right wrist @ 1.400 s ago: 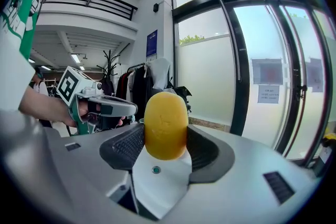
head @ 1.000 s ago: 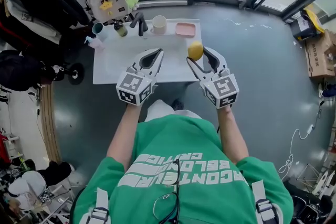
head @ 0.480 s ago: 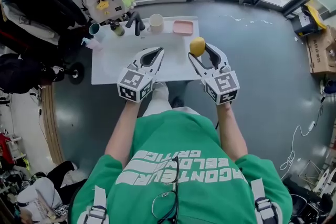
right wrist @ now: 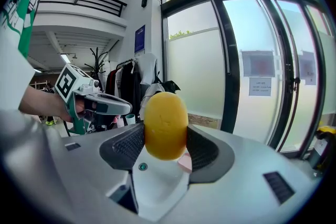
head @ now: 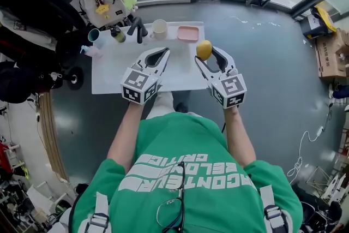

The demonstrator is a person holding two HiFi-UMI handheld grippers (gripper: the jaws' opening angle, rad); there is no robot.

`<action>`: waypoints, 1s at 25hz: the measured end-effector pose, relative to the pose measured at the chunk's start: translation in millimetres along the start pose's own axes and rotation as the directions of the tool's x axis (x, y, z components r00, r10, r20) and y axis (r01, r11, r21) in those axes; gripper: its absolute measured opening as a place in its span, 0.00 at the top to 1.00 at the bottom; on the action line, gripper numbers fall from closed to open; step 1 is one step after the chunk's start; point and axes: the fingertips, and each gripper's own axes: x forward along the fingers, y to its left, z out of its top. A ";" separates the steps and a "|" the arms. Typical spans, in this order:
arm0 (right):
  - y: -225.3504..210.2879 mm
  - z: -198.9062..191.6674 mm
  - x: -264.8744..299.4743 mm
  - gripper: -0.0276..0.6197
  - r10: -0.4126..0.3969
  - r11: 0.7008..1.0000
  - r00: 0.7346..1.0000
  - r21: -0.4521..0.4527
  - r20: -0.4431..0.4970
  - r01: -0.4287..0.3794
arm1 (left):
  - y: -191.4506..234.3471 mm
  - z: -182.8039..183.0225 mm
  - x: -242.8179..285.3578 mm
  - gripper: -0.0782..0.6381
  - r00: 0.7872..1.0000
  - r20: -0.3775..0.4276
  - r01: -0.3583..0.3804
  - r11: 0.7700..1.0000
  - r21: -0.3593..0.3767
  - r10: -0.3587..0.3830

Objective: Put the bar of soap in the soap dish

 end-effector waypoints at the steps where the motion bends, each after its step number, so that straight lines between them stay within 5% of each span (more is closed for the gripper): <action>1: -1.4 -0.6 3.6 0.58 0.002 1.000 1.000 0.000 -0.005 -0.002 | 4.0 0.6 2.7 0.88 1.000 0.000 -0.001 1.000 -0.003 0.001; 25: -27.6 -2.7 68.4 0.58 0.021 1.000 0.997 -0.006 -0.079 -0.021 | 59.5 0.5 42.8 0.88 0.999 -0.043 0.012 1.000 -0.016 -0.013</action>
